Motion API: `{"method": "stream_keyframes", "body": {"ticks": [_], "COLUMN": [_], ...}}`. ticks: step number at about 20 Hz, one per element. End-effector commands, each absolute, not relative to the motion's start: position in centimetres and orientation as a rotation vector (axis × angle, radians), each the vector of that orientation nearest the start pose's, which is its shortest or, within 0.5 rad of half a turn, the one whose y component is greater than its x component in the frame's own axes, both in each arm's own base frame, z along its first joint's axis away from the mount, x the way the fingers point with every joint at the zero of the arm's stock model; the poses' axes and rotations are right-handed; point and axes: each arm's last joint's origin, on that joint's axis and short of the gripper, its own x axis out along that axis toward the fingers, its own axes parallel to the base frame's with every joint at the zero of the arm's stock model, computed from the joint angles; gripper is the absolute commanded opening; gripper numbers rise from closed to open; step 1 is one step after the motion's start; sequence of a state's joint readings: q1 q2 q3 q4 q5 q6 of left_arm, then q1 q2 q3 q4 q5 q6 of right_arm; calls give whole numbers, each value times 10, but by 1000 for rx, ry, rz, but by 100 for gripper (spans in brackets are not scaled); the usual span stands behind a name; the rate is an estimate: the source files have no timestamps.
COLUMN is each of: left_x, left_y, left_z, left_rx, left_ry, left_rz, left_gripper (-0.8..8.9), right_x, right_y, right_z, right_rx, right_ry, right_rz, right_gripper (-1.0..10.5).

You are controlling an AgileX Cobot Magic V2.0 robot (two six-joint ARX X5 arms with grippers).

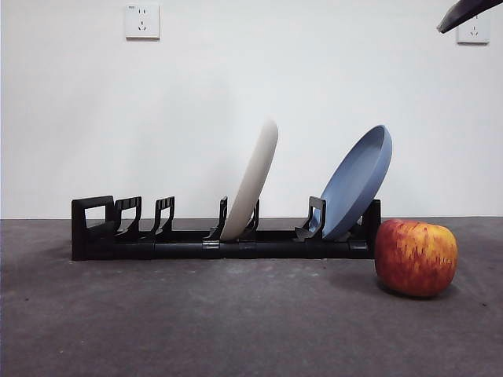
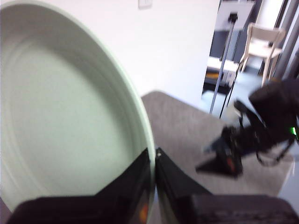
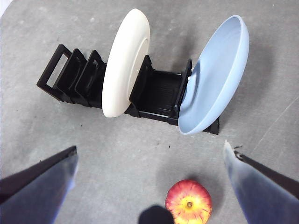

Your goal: Take the green plate from the plate rack,put the plate on the table,take the apple from the table,put the apple in the plate

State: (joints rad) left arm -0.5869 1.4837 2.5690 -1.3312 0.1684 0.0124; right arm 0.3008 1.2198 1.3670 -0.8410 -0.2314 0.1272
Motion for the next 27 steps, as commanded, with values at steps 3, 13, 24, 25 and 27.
{"method": "stream_keyframes", "body": {"ticks": [3, 13, 24, 25, 27], "left_x": [98, 92, 165, 169, 177], "left_y": [-87, -103, -201, -208, -218], "left_z": [526, 350, 244, 234, 217], "left_rx": [168, 265, 368, 381, 398], "left_ry": [484, 969, 988, 1004, 1029], "left_rz": [-746, -459, -485, -481, -474], "left_gripper": [-9, -9, -9, -9, -9], "right_x": [224, 222, 220, 220, 220], "right_y": [77, 76, 75, 75, 75], "right_z": [387, 384, 382, 382, 382], "right_rx": [97, 95, 94, 94, 94], "right_ry": [726, 759, 788, 788, 788], "right_rz": [461, 458, 454, 454, 454], "right_gripper": [689, 689, 689, 689, 689]}}
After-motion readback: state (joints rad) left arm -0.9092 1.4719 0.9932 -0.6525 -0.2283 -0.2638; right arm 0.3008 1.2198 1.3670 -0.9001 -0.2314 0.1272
